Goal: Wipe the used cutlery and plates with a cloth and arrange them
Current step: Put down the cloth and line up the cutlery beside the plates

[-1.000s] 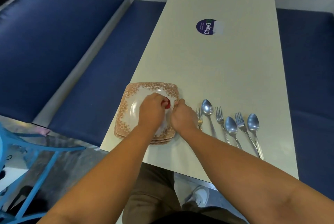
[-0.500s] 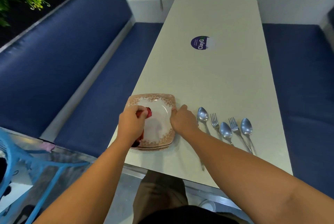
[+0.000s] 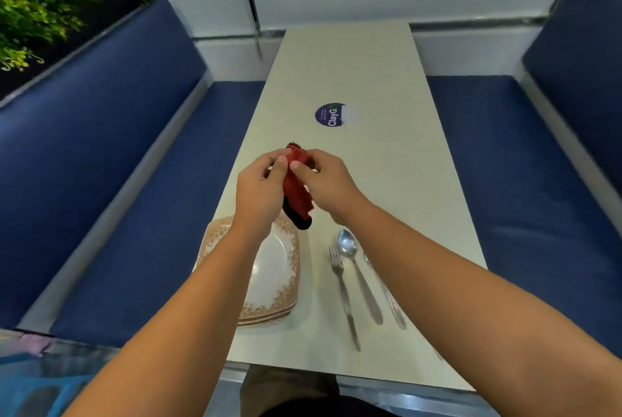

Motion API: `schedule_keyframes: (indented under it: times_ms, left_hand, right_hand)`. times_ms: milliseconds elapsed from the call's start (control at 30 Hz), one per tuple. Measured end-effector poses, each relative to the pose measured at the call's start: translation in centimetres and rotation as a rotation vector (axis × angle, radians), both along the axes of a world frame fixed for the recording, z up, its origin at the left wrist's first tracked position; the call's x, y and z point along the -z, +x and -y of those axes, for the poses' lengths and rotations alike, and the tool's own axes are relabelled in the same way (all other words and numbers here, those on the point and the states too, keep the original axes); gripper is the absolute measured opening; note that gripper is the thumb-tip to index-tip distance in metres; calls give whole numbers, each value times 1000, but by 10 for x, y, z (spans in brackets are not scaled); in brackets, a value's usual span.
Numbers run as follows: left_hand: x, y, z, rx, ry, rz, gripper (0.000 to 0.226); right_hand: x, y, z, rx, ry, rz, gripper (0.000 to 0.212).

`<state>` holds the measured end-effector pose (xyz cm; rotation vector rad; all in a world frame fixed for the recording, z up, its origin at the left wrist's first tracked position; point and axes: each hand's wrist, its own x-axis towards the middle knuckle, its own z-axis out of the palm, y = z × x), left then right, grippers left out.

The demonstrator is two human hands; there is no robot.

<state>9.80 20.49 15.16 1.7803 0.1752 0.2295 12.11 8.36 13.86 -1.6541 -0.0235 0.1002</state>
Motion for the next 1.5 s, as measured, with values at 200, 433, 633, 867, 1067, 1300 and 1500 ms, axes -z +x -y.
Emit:
schedule_keyframes:
  times_ms: [200, 433, 633, 867, 1067, 1300, 1500]
  left_hand:
    - [-1, 32, -1, 183, -335, -53, 23]
    - [3, 52, 6, 325, -256, -230, 65]
    - [15, 68, 4, 290, -277, -330, 55]
    - [29, 78, -9, 272, -402, -284, 36]
    - [43, 109, -34, 139, -191, -215, 23]
    - [81, 161, -67, 29, 193, -193, 16]
    - [123, 185, -72, 19, 342, -265, 16]
  right_hand:
    - [-11, 24, 13, 64, 115, 16, 9]
    - [-12, 45, 18, 86, 276, -79, 20]
    - [-4, 63, 11, 101, 323, -118, 25]
    - [11, 75, 7, 164, 325, -146, 19]
    - [26, 100, 9, 203, 39, -169, 24]
    - [59, 142, -3, 211, -460, -126, 28]
    - [102, 164, -10, 192, -550, -218, 29]
